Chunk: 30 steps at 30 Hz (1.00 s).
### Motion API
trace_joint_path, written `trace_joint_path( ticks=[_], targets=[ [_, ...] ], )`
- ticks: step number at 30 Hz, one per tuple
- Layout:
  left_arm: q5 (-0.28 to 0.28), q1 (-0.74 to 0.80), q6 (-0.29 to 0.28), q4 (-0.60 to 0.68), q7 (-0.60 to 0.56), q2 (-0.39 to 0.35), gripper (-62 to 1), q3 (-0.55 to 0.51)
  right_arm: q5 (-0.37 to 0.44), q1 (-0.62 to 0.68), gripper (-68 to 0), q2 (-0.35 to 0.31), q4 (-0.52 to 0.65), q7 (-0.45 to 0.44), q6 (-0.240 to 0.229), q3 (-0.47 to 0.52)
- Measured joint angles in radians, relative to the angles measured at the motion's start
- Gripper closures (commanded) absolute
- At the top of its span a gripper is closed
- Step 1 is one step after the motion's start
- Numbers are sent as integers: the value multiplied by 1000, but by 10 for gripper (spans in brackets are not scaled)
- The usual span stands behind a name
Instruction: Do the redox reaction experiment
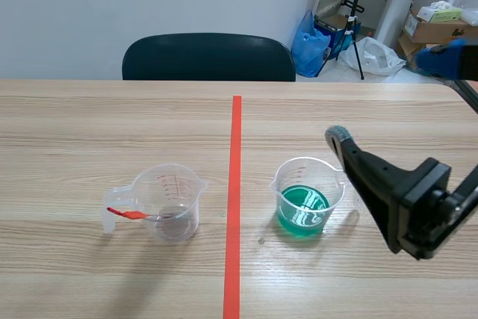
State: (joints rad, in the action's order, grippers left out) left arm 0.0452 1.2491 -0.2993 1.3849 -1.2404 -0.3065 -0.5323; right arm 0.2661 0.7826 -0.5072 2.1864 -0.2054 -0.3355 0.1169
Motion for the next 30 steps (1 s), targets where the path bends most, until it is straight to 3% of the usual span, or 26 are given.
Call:
trace_joint_path(
  ticks=[6, 13, 17, 22, 26, 30],
  targets=[
    [12, 0, 0, 118, 90, 90, -623, 0, 36, 0, -679, 0, 5, 0, 0, 31],
    [78, 0, 0, 311, 196, 235, -623, 0, 34, 0, -679, 0, 6, 43, -1, 31],
    [118, 0, 0, 442, 319, 285, -623, 0, 34, 0, -679, 0, 6, 43, -1, 31],
    [161, -4, -1, 544, 415, 266, -623, -4, 34, -1, -679, 0, 6, 42, -1, 31],
    [168, -35, 0, 561, 510, 194, -623, -6, 34, -1, -679, 0, 6, 43, -1, 31],
    [167, -64, 0, 561, 533, 133, -623, -6, 34, 0, -679, 0, 6, 50, -1, 31]
  ],
)
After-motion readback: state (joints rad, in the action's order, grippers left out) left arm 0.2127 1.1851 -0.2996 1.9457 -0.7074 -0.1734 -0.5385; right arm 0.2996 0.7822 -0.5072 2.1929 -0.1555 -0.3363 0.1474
